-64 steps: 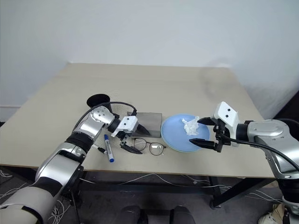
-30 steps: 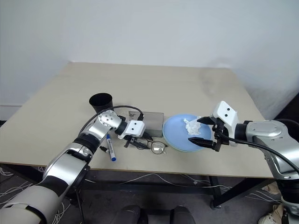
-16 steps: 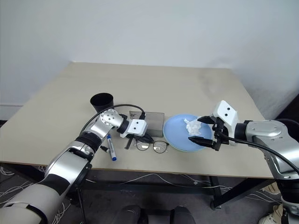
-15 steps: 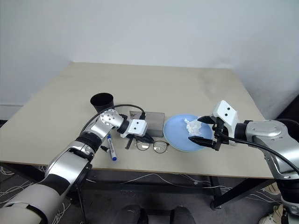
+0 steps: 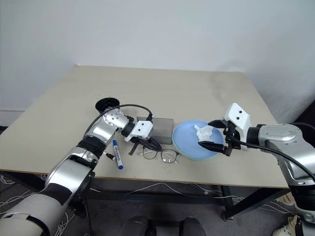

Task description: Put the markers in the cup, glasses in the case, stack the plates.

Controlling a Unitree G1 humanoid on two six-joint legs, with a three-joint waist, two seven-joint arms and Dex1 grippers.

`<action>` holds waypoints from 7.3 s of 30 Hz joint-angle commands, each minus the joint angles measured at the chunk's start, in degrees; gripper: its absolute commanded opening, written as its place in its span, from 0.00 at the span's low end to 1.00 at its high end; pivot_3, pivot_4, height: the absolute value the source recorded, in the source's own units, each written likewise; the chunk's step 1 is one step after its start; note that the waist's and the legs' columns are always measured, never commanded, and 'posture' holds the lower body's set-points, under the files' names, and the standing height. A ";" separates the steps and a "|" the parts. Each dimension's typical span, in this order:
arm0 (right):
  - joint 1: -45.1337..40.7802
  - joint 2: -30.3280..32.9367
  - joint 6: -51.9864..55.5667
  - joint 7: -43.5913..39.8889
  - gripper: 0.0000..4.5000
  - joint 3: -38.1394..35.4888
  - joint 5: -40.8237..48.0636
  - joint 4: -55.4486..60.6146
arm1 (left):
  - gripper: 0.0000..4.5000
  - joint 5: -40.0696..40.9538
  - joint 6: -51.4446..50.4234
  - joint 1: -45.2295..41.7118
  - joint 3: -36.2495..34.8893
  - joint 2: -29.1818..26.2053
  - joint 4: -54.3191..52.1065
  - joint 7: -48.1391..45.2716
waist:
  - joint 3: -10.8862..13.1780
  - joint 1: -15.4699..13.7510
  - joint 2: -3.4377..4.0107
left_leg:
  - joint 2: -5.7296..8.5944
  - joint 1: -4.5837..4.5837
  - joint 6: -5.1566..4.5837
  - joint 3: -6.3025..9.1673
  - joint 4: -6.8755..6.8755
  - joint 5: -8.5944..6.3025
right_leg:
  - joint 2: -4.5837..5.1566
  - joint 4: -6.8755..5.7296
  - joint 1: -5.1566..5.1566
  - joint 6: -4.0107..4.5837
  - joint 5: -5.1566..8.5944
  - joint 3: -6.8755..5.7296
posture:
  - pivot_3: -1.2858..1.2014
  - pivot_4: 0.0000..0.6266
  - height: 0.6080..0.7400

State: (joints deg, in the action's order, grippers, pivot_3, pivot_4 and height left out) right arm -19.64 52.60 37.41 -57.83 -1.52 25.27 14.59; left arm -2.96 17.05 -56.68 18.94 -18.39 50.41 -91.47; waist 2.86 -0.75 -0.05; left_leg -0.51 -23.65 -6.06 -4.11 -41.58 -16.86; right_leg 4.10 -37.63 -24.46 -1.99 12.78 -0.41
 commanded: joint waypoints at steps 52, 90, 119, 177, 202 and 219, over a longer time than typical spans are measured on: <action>-1.03 -1.53 0.52 1.56 1.00 -1.62 1.35 2.03 | 0.00 -15.01 27.77 -5.26 -2.21 -0.54 23.94 31.68 | -0.01 0.01 0.00 | 0.16 -0.22 0.07 -0.06 -0.29 -0.31 | 0.79 0.05 -0.21 -0.15 -0.25 -0.31 | 0.52 0.00 0.98; -2.42 -2.11 1.45 1.27 1.00 -1.05 1.22 1.11 | 0.44 -10.02 16.12 -6.33 -3.10 -1.18 19.32 11.01 | -0.02 0.00 0.01 | 0.27 -0.24 -0.05 -0.07 -0.32 -0.26 | 0.73 0.04 -0.06 -0.16 -0.25 -0.36 | 0.52 0.00 0.98; -3.22 -2.85 1.86 1.53 1.00 -0.56 1.28 1.00 | 0.01 -21.72 7.90 -12.93 0.92 -0.03 25.47 46.84 | 0.00 0.00 -0.02 | 0.55 -0.09 -0.34 0.06 -0.20 -0.22 | 0.78 0.23 0.03 -0.28 -0.20 -0.49 | 0.52 0.00 0.98; -2.51 -3.06 1.08 0.32 1.00 -0.65 0.90 0.04 | 0.01 8.38 -29.32 19.03 -15.52 -14.84 -35.33 21.02 | -0.14 0.48 0.13 | 0.67 -0.19 0.04 -0.08 0.24 0.06 | 0.96 0.62 0.06 -0.42 -0.47 -0.35 | 0.52 0.00 0.98; -8.50 -4.50 -0.63 -4.37 1.00 4.71 -0.99 -5.71 | 0.72 8.90 -104.89 12.06 -42.60 9.77 -65.92 83.16 | -0.13 0.52 0.01 | 0.71 0.09 0.39 -0.03 0.42 1.03 | 0.84 0.79 0.22 -0.75 -1.49 -0.33 | 0.52 0.00 0.98; -10.86 -5.48 -0.55 -4.95 1.00 6.30 -1.28 -6.47 | 0.86 -0.27 -109.55 13.76 -42.46 21.72 -62.20 98.45 | -0.13 0.51 0.00 | 0.71 0.05 0.51 0.02 0.86 1.09 | 0.91 0.91 -0.02 -0.58 -1.60 -0.29 | 0.52 0.00 0.98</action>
State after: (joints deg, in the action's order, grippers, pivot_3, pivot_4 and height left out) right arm -29.19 46.91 37.39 -62.70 5.99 24.00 7.26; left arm -2.67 -92.06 -42.36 -25.51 3.31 -11.55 6.54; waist 2.73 -0.25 -0.06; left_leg 0.20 -23.62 -5.64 -4.09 -40.68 -15.82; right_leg 5.03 -36.73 -24.50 -2.54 11.18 -0.70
